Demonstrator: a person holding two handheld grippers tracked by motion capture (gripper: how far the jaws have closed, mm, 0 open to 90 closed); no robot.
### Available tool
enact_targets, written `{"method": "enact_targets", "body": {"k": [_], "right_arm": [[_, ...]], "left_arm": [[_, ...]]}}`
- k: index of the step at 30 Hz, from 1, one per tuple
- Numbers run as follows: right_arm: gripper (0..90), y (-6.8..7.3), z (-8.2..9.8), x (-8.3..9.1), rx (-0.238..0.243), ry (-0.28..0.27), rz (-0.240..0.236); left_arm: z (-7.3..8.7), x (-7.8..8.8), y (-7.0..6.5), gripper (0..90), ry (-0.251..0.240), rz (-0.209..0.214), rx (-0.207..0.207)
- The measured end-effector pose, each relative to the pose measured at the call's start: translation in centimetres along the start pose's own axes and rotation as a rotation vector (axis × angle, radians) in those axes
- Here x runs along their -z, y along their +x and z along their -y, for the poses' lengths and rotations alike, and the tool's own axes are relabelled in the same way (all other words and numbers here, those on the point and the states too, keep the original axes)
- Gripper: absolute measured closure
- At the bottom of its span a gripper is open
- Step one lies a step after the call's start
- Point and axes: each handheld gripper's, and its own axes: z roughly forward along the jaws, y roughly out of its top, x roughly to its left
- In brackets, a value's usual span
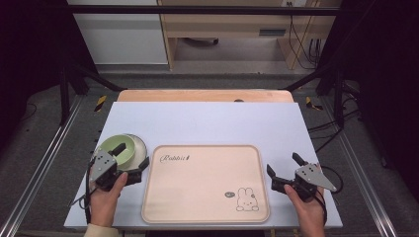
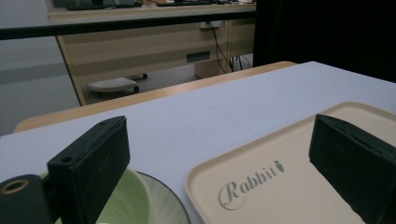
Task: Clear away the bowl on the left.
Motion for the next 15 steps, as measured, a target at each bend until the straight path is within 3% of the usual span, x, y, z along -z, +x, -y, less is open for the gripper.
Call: {"method": "enact_targets", "body": {"k": [5, 13, 15], "right_arm": [[4.0, 0.0, 0.0, -0.2, 0.002, 0.002, 0.005], [3.9, 0.1, 0.0, -0.2, -0.005, 0.010, -0.003], [4.0, 0.1, 0.0, -0.2, -0.006, 0.011, -0.003]], "left_arm": [[-1.1, 0.2, 2.7, 5.1, 0.025, -0.057, 0.011], [-1.6, -1.2, 4.6, 5.7, 0.069, -0.110, -0.037], [-2.0, -1.9, 5.4, 5.6, 0.098, -0.130, -0.027]]}}
